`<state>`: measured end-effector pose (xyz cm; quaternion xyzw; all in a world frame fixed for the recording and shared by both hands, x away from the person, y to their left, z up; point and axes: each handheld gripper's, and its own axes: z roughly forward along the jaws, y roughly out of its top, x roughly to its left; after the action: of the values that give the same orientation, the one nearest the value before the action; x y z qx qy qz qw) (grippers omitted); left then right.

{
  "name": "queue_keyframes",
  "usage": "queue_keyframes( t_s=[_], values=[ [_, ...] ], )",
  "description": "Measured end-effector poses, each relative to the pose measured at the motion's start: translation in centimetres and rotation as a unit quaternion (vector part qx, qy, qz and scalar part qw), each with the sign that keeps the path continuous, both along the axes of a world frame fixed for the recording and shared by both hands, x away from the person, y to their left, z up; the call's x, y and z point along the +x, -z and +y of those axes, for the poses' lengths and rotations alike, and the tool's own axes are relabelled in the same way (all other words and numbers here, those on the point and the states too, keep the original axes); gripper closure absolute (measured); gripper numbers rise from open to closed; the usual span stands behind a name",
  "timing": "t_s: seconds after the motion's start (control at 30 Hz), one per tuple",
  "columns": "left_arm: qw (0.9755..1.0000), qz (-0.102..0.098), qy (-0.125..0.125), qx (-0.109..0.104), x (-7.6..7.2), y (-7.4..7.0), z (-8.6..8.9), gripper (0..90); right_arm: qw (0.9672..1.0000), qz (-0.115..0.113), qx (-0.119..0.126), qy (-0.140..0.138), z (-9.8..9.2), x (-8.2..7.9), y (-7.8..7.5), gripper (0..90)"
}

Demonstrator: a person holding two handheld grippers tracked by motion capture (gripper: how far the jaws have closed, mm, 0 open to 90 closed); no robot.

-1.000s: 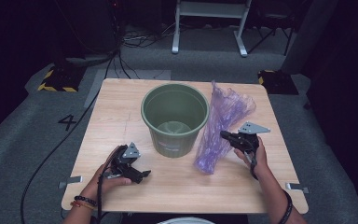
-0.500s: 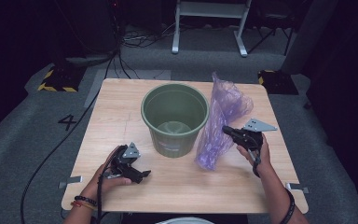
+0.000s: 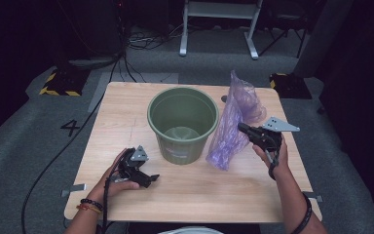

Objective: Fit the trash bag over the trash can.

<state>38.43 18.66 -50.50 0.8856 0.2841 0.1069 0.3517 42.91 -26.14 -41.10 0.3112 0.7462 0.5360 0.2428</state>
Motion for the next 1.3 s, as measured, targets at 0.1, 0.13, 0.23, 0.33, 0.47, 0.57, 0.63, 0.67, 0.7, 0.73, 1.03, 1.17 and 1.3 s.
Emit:
queue_keyframes(
  t_s=[0.1, 0.13, 0.23, 0.33, 0.47, 0.57, 0.63, 0.67, 0.7, 0.73, 1.03, 1.17, 1.3],
  values=[
    [0.9999, -0.002, 0.012, 0.0, 0.6, 0.0, -0.3, 0.0, 1.0, -0.007, 0.003, 0.001, -0.1, -0.2, -0.8, 90.0],
    [0.9998, -0.001, 0.018, 0.001, 0.9, 0.0, -0.4, 0.0, 0.9999, -0.011, 0.003, 0.001, -0.1, -0.3, -1.1, 90.0],
    [0.9996, 0.0, 0.027, 0.0, 1.4, 0.0, -1.0, 0.0, 0.9997, -0.021, 0.008, 0.004, -0.4, -0.5, -1.9, 90.0],
    [0.9995, -0.002, 0.033, 0.0, 1.7, 0.0, -1.6, 0.0, 0.9994, -0.028, 0.019, 0.005, -0.7, -0.6, -2.6, 90.0],
    [0.9992, -0.002, 0.039, 0.0, 2.0, 0.0, -2.3, 0.3, 0.9989, -0.037, 0.028, 0.008, -1.2, -0.8, -3.3, 90.0],
    [0.9991, -0.002, 0.043, 0.001, 2.3, 0.0, -2.9, 0.4, 0.9986, -0.043, 0.03, 0.01, -1.4, -0.9, -3.9, 90.0],
    [0.9989, -0.003, 0.048, 0.001, 2.4, 0.0, -3.3, 0.4, 0.9983, -0.047, 0.034, 0.01, -1.6, -1.0, -4.3, 90.0],
    [0.9989, -0.003, 0.047, 0.002, 2.5, -0.1, -3.5, 0.4, 0.9981, -0.049, 0.036, 0.01, -1.7, -1.0, -4.5, 90.0],
    [0.9989, -0.003, 0.047, 0.001, 2.5, 0.0, -3.7, 0.0, 0.998, -0.051, 0.037, 0.011, -1.8, -1.1, -4.7, 90.0],
    [0.9988, -0.003, 0.049, 0.001, 2.6, 0.0, -3.8, 0.3, 0.9978, -0.053, 0.039, 0.012, -2.0, -1.1, -4.9, 90.0],
    [0.9983, -0.003, 0.058, 0.0, 2.8, 0.0, -4.9, 0.5, 0.9962, -0.07, 0.049, 0.018, -2.9, -1.5, -6.6, 90.0],
    [0.9983, -0.003, 0.057, 0.0, 2.8, 0.0, -5.1, 0.5, 0.9954, -0.078, 0.053, 0.019, -3.2, -1.7, -7.4, 90.0],
    [0.9983, -0.004, 0.058, -0.001, 2.8, 0.0, -5.3, 0.5, 0.9944, -0.087, 0.057, 0.018, -3.3, -1.9, -8.2, 90.0]
  ],
)
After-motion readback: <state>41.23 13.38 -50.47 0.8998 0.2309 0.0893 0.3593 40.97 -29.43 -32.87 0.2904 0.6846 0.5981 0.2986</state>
